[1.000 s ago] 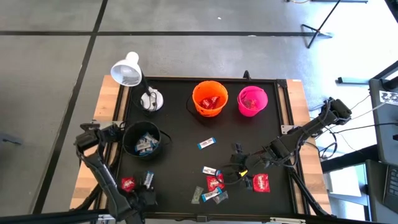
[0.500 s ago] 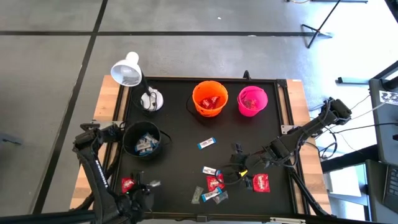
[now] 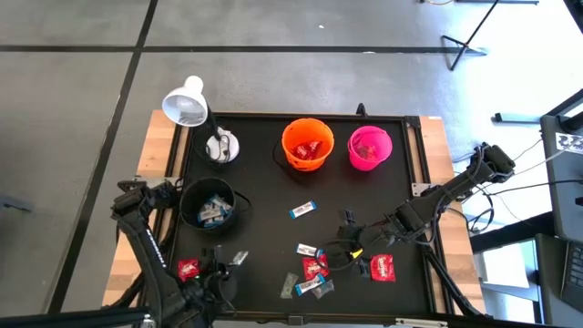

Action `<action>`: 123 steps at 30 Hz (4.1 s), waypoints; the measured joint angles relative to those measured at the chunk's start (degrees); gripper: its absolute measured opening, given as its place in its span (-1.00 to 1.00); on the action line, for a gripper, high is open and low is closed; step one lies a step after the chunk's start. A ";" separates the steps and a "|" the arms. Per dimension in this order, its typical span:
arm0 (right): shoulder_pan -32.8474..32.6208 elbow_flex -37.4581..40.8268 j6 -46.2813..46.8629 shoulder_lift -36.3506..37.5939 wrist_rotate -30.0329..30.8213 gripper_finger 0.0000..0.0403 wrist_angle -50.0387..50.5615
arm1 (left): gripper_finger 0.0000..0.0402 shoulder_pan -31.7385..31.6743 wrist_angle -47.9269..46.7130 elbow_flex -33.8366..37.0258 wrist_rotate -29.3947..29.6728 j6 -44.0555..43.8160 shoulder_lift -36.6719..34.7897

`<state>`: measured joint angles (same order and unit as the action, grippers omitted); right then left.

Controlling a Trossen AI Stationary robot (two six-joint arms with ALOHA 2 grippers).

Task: Sort candy
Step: Put the white candy into the black bucket

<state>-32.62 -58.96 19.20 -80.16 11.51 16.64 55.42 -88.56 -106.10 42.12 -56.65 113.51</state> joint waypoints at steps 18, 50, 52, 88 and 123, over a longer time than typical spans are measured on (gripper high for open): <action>-0.04 0.00 1.06 0.00 -1.62 -0.34 -0.18 | -1.00 -4.92 17.42 12.92 5.53 4.97 -8.84; -9.62 -0.04 -5.71 6.49 4.33 -0.34 6.08 | -1.00 -9.65 26.41 22.60 20.20 21.06 -33.55; -10.13 -0.02 -2.06 6.67 5.16 -0.34 10.54 | -1.00 -10.38 26.61 22.60 20.18 21.38 -33.55; 0.42 -0.33 -3.02 6.08 20.77 -0.34 -0.13 | -1.00 -12.41 27.39 22.60 14.96 25.80 -33.73; 0.41 -0.33 -3.04 6.08 17.77 -0.34 -0.17 | -1.00 -12.09 28.24 22.60 13.27 26.33 -33.73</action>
<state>-32.21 -59.29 16.16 -74.08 29.28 16.47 43.33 -60.31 -83.50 55.39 -30.32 79.79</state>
